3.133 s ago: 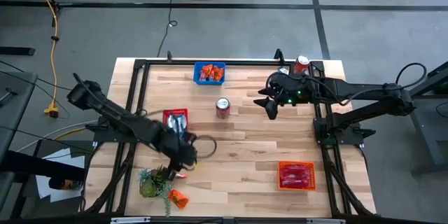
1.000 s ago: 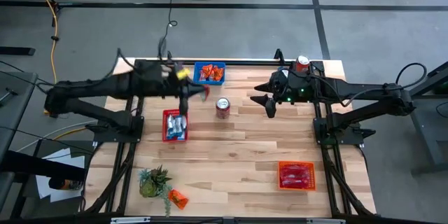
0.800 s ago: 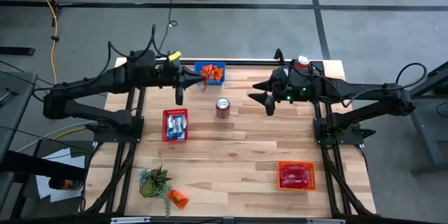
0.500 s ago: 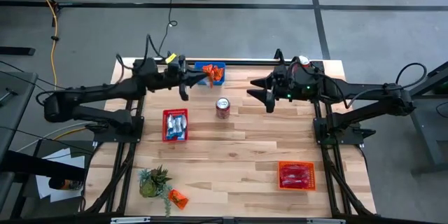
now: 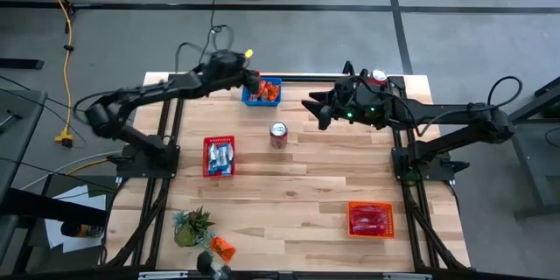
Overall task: Sort candy
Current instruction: Put the orange chocolate into the blue bin
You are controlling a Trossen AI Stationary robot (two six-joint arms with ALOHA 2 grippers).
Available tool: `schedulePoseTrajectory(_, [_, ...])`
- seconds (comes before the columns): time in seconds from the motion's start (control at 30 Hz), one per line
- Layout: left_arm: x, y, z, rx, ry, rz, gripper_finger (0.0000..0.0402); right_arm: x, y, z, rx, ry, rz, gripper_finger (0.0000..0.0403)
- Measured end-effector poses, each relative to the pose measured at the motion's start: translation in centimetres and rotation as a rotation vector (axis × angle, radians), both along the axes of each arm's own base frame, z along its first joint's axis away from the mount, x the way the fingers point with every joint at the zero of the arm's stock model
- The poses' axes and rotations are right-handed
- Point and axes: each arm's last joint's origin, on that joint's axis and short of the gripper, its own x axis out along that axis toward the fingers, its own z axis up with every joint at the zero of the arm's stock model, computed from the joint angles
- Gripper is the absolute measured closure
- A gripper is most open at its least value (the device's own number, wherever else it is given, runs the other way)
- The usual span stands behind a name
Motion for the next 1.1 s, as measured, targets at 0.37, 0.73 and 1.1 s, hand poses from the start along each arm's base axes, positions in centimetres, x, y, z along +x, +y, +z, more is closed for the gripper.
schedulePoseTrajectory(0.37, [2.2, 2.8, -4.6, -0.161, 0.211, 0.174, 0.0402, 0.5, 0.3, -0.5, 0.039, 0.005, 0.006, 0.0167])
schedulePoseTrajectory(0.73, [1.5, 2.5, -6.8, -0.268, 0.37, 0.177, 0.0366, 0.6, 0.5, -0.5, 0.069, 0.003, 0.099, 0.0167])
schedulePoseTrajectory(1.1, [0.3, 1.8, -2.7, -0.216, 0.244, 0.193, 0.0281, 0.6, 0.7, -0.5, 0.08, 0.004, 0.15, 0.0167])
